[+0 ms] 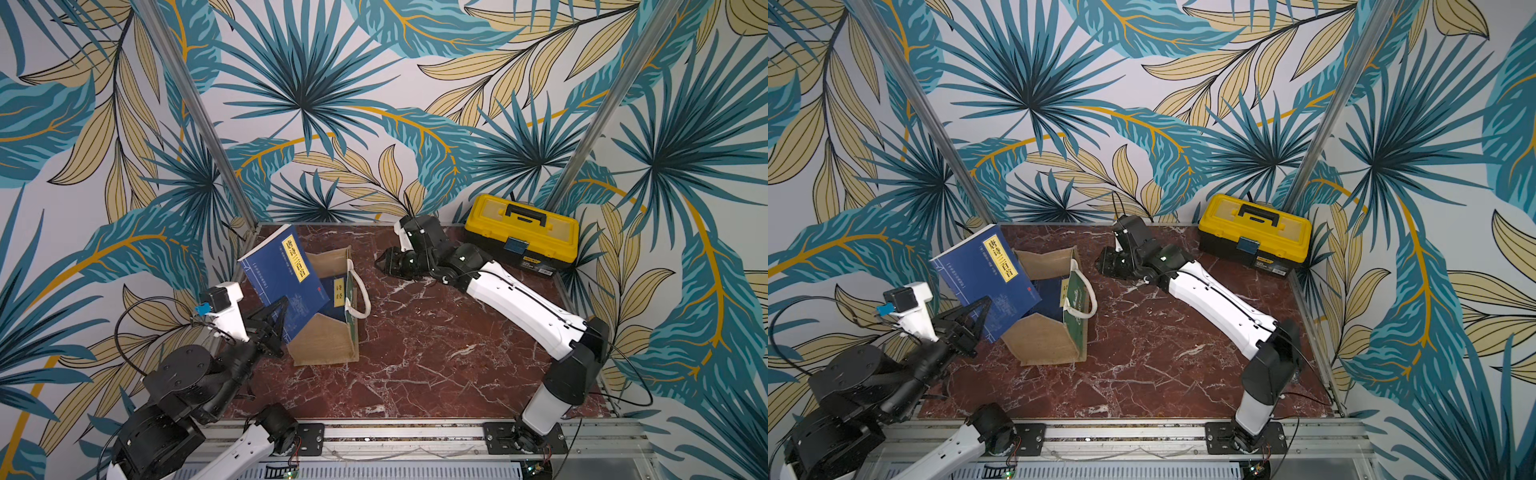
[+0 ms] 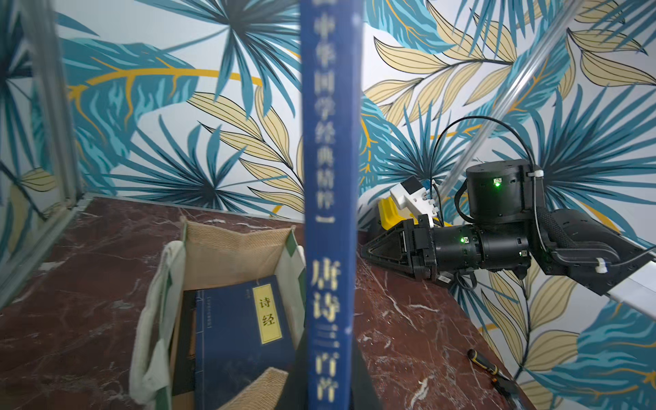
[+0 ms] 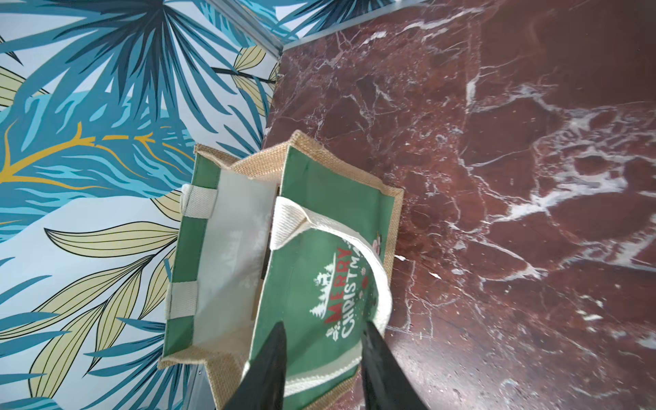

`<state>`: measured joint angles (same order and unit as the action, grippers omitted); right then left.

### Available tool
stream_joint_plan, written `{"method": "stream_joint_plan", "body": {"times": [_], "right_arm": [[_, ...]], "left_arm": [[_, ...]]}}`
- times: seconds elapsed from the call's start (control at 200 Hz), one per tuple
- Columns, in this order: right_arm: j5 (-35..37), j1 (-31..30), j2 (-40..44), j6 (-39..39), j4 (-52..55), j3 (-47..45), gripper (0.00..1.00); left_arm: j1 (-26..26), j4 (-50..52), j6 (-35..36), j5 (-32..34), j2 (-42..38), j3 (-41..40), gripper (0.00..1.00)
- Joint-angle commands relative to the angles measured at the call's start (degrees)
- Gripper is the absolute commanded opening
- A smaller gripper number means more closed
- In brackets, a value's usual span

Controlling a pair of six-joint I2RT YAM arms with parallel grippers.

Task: Put the books into the canvas bag
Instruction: Pick up the book from the center of the board, then place the book in the canvas bag.

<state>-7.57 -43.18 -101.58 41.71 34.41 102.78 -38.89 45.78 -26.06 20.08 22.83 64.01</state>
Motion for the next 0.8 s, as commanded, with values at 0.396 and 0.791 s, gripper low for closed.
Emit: {"method": "stream_joint_plan", "body": {"times": [0.396, 0.791], "right_arm": [[-3.1, -5.77, -16.71, -0.57, 6.36, 16.45, 0.35], [0.47, -5.78, -10.28, -1.65, 4.02, 8.98, 0.04]], "left_arm": [[0.3, 5.19, 0.84, 5.06, -1.12, -0.29, 0.02], [0.27, 7.39, 2.9, 1.98, 11.1, 6.66, 0.02]]}}
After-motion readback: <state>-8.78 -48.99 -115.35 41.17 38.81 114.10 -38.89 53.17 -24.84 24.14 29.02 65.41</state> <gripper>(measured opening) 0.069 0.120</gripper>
